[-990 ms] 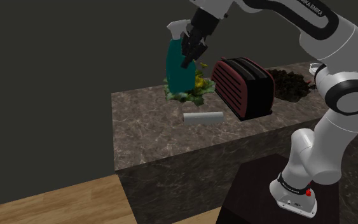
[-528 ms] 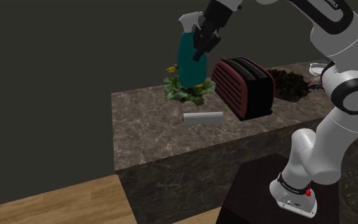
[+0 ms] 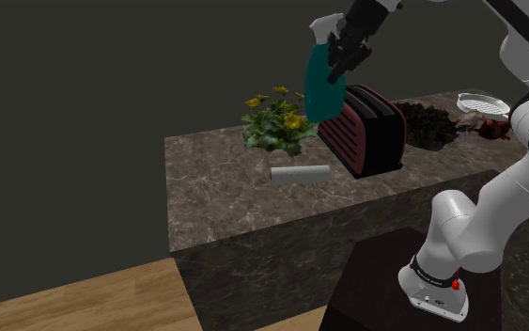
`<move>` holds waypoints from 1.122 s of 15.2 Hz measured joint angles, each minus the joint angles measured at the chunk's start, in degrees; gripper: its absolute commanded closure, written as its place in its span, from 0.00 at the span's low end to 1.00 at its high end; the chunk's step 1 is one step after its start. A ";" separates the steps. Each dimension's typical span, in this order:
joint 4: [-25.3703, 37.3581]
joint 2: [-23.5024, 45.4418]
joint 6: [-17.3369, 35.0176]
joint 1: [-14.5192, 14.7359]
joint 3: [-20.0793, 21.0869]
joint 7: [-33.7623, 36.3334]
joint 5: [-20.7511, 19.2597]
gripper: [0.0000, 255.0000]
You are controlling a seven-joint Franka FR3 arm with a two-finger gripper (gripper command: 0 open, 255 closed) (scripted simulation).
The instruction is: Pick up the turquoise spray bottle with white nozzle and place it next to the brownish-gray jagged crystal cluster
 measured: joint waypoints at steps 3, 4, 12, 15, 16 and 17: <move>-3.05 -4.28 -1.60 -0.90 -1.03 -1.65 -0.88 1.00; -4.19 -5.90 -2.29 -1.29 -1.56 -2.44 -1.26 1.00; -6.78 -14.78 -9.55 -3.46 -5.96 -7.55 -4.02 1.00; -6.40 -17.01 -12.48 -3.95 -8.12 -9.77 -5.23 1.00; -6.56 -18.06 -13.47 -4.22 -8.61 -10.41 -5.71 1.00; -6.17 -18.87 -14.72 -4.38 -9.30 -11.11 -6.19 1.00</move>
